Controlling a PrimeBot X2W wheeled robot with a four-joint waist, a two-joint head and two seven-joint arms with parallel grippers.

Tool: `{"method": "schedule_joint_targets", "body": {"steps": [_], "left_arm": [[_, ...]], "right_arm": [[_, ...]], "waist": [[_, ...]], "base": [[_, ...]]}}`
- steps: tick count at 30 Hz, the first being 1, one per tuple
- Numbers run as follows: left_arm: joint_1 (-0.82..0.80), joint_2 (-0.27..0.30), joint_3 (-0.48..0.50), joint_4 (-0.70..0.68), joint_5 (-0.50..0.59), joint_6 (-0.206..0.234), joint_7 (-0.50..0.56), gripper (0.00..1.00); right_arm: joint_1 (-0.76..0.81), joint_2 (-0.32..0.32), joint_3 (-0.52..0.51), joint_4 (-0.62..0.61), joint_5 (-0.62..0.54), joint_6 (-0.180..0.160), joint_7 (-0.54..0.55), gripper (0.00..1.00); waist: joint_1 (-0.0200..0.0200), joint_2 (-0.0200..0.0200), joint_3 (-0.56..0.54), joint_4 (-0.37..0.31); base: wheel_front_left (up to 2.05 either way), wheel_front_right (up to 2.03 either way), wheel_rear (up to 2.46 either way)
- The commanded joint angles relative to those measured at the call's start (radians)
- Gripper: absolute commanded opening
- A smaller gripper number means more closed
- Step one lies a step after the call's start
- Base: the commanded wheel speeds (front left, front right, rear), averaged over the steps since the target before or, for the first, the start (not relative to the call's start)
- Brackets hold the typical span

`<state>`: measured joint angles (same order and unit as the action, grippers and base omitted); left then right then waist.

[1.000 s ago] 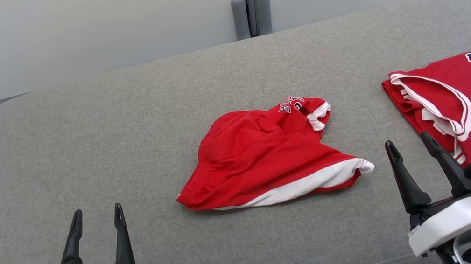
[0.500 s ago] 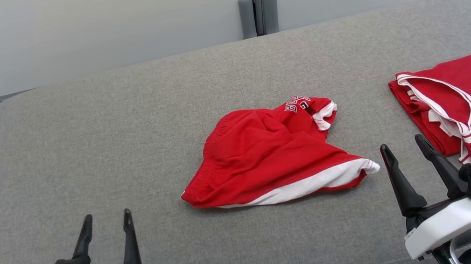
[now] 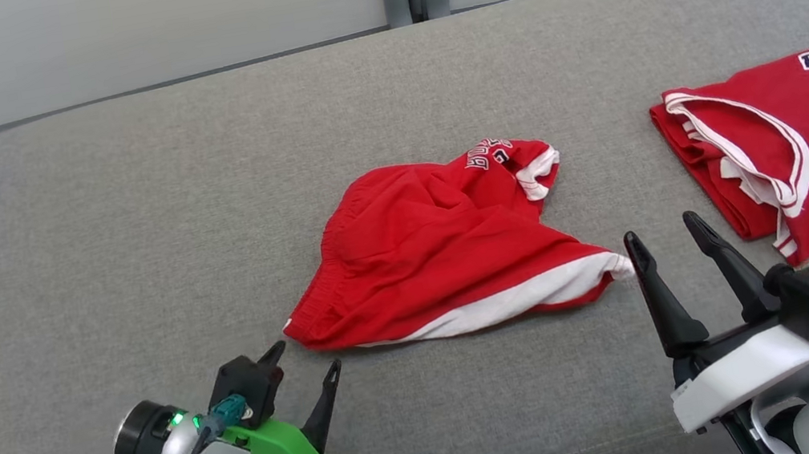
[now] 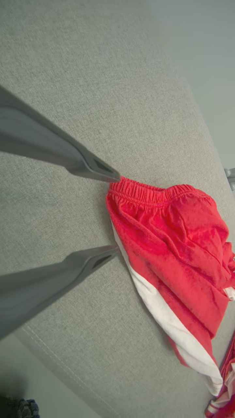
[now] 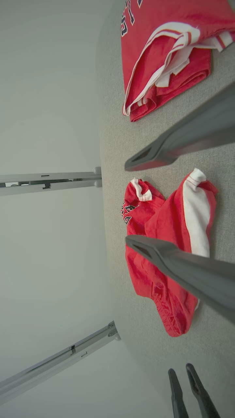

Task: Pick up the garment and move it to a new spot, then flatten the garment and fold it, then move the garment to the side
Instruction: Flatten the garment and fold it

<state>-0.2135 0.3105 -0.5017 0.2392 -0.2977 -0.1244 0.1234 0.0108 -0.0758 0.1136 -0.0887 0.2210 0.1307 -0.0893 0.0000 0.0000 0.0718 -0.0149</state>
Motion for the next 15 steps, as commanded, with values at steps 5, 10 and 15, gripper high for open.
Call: {"method": "schedule_joint_targets", "body": {"steps": [5, 10, 15], "left_arm": [[-0.104, 0.041, -0.102, 0.07, -0.002, -0.007, 0.004, 1.0], [-0.202, 0.09, -0.224, 0.134, -0.027, -0.005, -0.007, 1.0], [-0.288, 0.123, -0.3, 0.205, -0.043, -0.005, -0.029, 1.0]], "right_arm": [[-0.027, 0.002, 0.005, 0.009, 0.006, 0.0, -0.019, 1.0], [-0.047, 0.004, 0.009, 0.021, 0.01, 0.0, -0.035, 1.0], [-0.063, 0.006, 0.014, 0.034, 0.011, 0.0, -0.044, 1.0]], "waist": [[0.0, 0.0, 0.073, -0.067], [0.0, 0.0, 0.105, -0.092], [0.0, 0.0, 0.118, -0.104]], "base": [[0.0, 0.0, 0.0], [0.0, 0.0, 0.0], [0.0, 0.0, 0.0]]}}
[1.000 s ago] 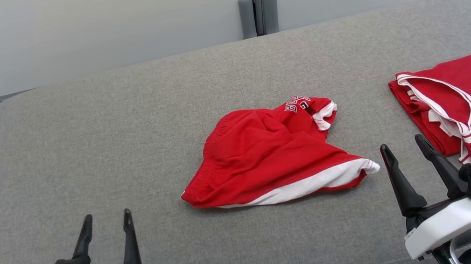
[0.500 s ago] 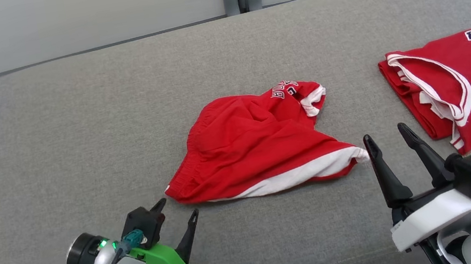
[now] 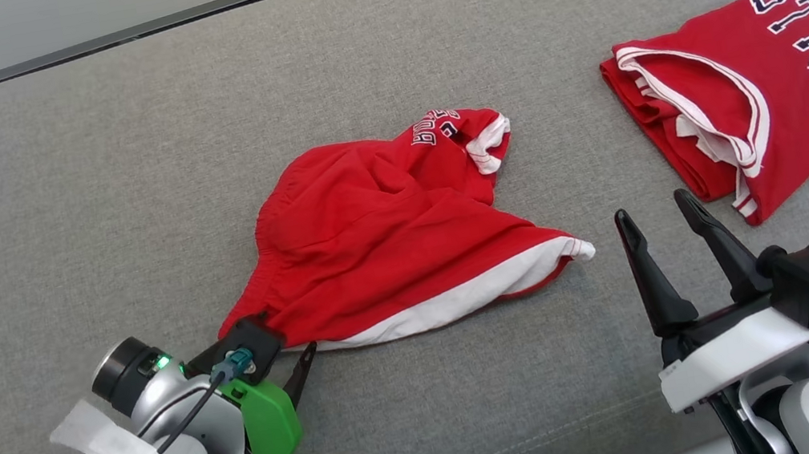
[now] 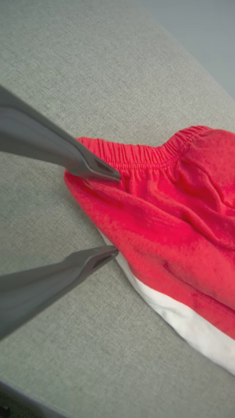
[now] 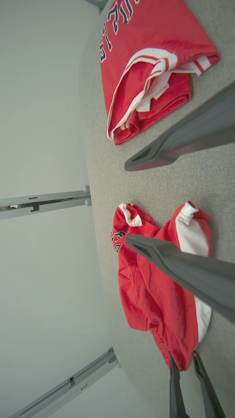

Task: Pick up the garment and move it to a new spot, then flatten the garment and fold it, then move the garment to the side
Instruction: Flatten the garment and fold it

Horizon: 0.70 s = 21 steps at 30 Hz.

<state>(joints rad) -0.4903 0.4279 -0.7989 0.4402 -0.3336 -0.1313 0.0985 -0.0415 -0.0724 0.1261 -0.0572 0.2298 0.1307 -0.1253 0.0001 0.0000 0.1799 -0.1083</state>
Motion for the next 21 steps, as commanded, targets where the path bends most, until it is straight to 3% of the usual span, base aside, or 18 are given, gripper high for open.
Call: {"method": "schedule_joint_targets", "body": {"steps": [1, 5, 6, 8, 9, 10, 21], "left_arm": [[-0.025, 0.011, -0.016, 0.016, -0.011, 0.002, -0.004, 1.0], [-0.083, 0.026, -0.1, 0.056, -0.042, 0.002, 0.012, 1.0], [-0.095, 0.029, -0.122, 0.061, -0.063, 0.002, 0.018, 0.9], [-0.12, 0.04, -0.168, 0.06, -0.1, 0.002, 0.035, 0.4], [-0.131, 0.045, -0.188, 0.054, -0.125, 0.002, 0.044, 0.06], [-0.144, 0.052, -0.202, 0.046, -0.146, 0.002, 0.052, 0.0], [-0.165, 0.126, -0.262, -0.145, -0.321, 0.002, 0.163, 0.0]], "right_arm": [[-0.011, 0.003, 0.002, 0.004, 0.002, 0.0, -0.009, 1.0], [-0.023, 0.003, 0.007, 0.012, 0.002, 0.0, -0.011, 1.0], [-0.024, 0.003, 0.009, 0.014, 0.002, 0.0, -0.012, 1.0], [-0.026, 0.003, 0.013, 0.018, 0.003, 0.0, -0.015, 1.0], [-0.027, 0.003, 0.015, 0.019, 0.003, 0.0, -0.016, 1.0], [-0.028, 0.003, 0.016, 0.021, 0.003, 0.0, -0.017, 1.0], [-0.011, 0.007, 0.004, 0.036, 0.013, 0.0, -0.027, 1.0]], "waist": [[-0.0001, 0.0, 0.011, -0.012], [-0.0001, 0.0, 0.014, -0.015], [-0.0001, 0.0, 0.014, -0.016], [-0.0001, 0.0, 0.015, -0.016], [-0.0001, 0.0, 0.015, -0.015], [-0.0001, 0.0, 0.015, -0.015], [-0.0001, 0.0, 0.008, 0.011]], "base": [[0.0, 0.0, 0.0], [0.0, 0.0, 0.0], [0.0, 0.0, 0.0], [0.0, 0.0, 0.0], [0.0, 0.0, 0.0], [0.0, 0.0, 0.0], [0.0, 0.0, 0.0]]}}
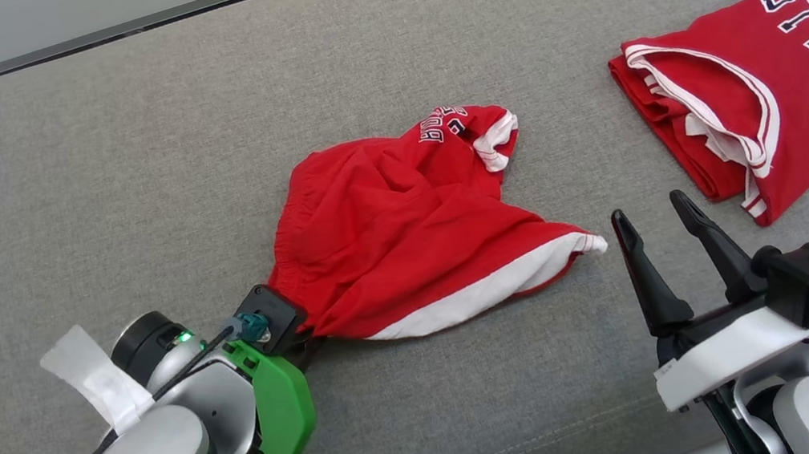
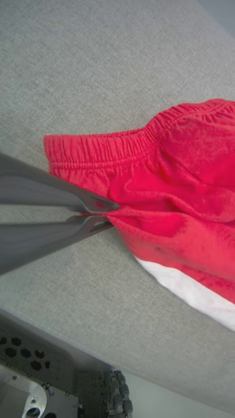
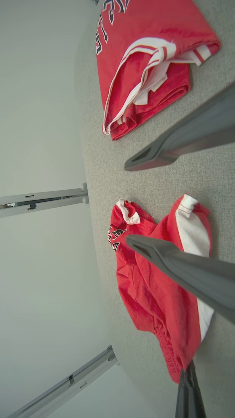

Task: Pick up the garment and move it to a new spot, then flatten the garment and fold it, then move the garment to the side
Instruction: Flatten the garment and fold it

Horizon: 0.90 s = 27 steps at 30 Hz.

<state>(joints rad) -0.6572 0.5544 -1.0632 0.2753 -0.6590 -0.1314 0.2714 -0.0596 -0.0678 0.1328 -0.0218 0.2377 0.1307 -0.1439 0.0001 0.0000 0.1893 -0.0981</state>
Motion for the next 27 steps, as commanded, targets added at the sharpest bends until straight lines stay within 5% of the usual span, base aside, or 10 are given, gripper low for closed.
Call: {"method": "schedule_joint_targets", "body": {"steps": [1, 10, 27], "left_arm": [[0.004, 0.012, 0.007, -0.011, -0.006, 0.003, 0.002, 0.0], [-0.014, 0.044, 0.066, -0.135, -0.11, 0.034, 0.076, 0.0], [-0.188, -0.148, 0.105, 0.382, -0.223, 0.003, -0.011, 0.0]], "right_arm": [[0.007, 0.003, -0.002, 0.002, 0.006, 0.0, -0.008, 1.0], [-0.027, 0.006, 0.016, 0.017, 0.019, 0.0, -0.013, 1.0], [-0.061, 0.011, 0.025, 0.044, 0.029, 0.0, -0.026, 1.0]], "waist": [[-0.0001, 0.0, -0.001, 0.004], [-0.0001, 0.0, 0.013, -0.022], [-0.0001, 0.0, 0.084, -0.104]], "base": [[0.0, 0.0, 0.0], [0.0, 0.0, 0.0], [0.0, 0.0, 0.0]]}}
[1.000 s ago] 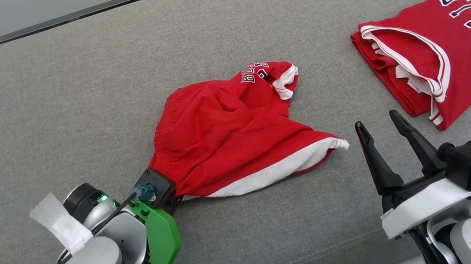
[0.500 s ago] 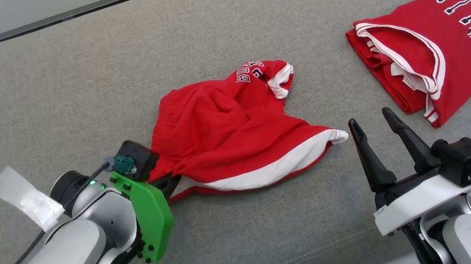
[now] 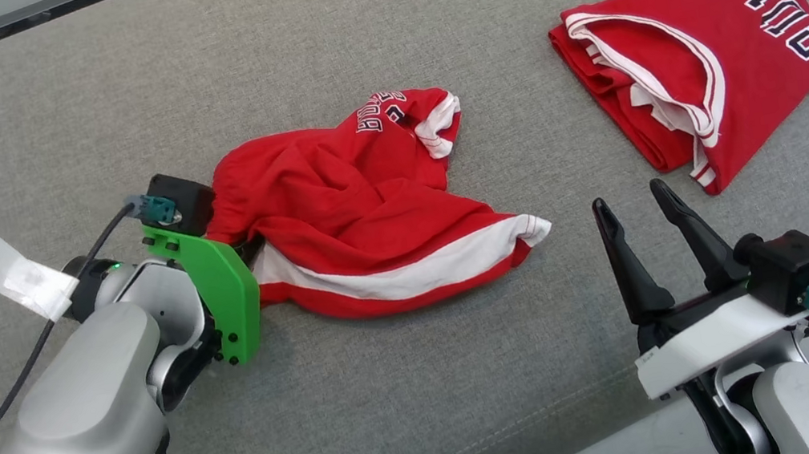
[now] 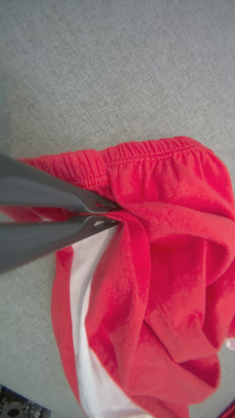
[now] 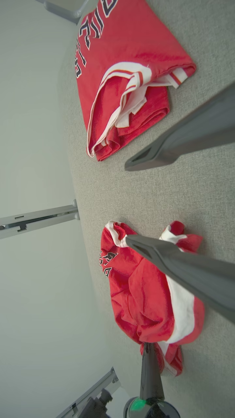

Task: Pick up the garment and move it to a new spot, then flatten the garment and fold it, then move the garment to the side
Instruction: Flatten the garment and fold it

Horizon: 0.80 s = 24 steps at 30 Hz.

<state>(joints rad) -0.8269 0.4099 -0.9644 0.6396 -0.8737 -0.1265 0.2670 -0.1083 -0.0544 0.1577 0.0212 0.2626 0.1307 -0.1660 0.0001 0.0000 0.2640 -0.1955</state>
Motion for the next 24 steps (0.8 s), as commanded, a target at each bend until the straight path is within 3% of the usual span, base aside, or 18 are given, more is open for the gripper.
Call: {"method": "schedule_joint_targets", "body": {"steps": [1, 2, 3, 4, 18, 24], "left_arm": [[-0.026, -0.012, 0.012, 0.044, -0.019, -0.003, -0.021, 0.04], [-0.036, -0.021, 0.016, 0.068, -0.026, -0.003, -0.036, 0.43], [-0.043, -0.03, 0.016, 0.087, -0.029, -0.003, -0.052, 0.94], [-0.05, -0.038, 0.014, 0.105, -0.03, -0.004, -0.067, 1.0], [-0.004, -0.058, -0.033, 0.093, -0.032, -0.004, -0.268, 1.0], [0.069, -0.028, -0.01, -0.013, -0.025, 0.062, -0.38, 1.0]], "right_arm": [[-0.014, -0.003, 0.001, 0.001, 0.004, 0.0, -0.004, 1.0], [-0.016, -0.003, 0.002, 0.002, 0.004, 0.0, -0.004, 1.0], [-0.017, -0.002, 0.003, 0.002, 0.004, 0.0, -0.004, 1.0], [-0.017, -0.002, 0.004, 0.002, 0.004, 0.0, -0.004, 1.0], [0.002, -0.012, -0.018, -0.006, -0.004, 0.0, 0.019, 1.0], [0.021, -0.018, -0.029, -0.016, -0.008, 0.0, 0.035, 1.0]], "waist": [[-0.0001, 0.0, 0.012, -0.007], [-0.0001, 0.0, 0.014, -0.007], [-0.0001, 0.0, 0.015, -0.006], [-0.0001, 0.0, 0.017, -0.006], [-0.0001, 0.0, -0.012, 0.057], [-0.0001, 0.0, -0.047, 0.093]], "base": [[0.0, 0.0, 0.0], [0.0, 0.0, 0.0], [0.0, 0.0, 0.0], [0.0, 0.0, 0.0], [0.0, 0.0, 0.0], [0.0, 0.0, 0.0]]}}
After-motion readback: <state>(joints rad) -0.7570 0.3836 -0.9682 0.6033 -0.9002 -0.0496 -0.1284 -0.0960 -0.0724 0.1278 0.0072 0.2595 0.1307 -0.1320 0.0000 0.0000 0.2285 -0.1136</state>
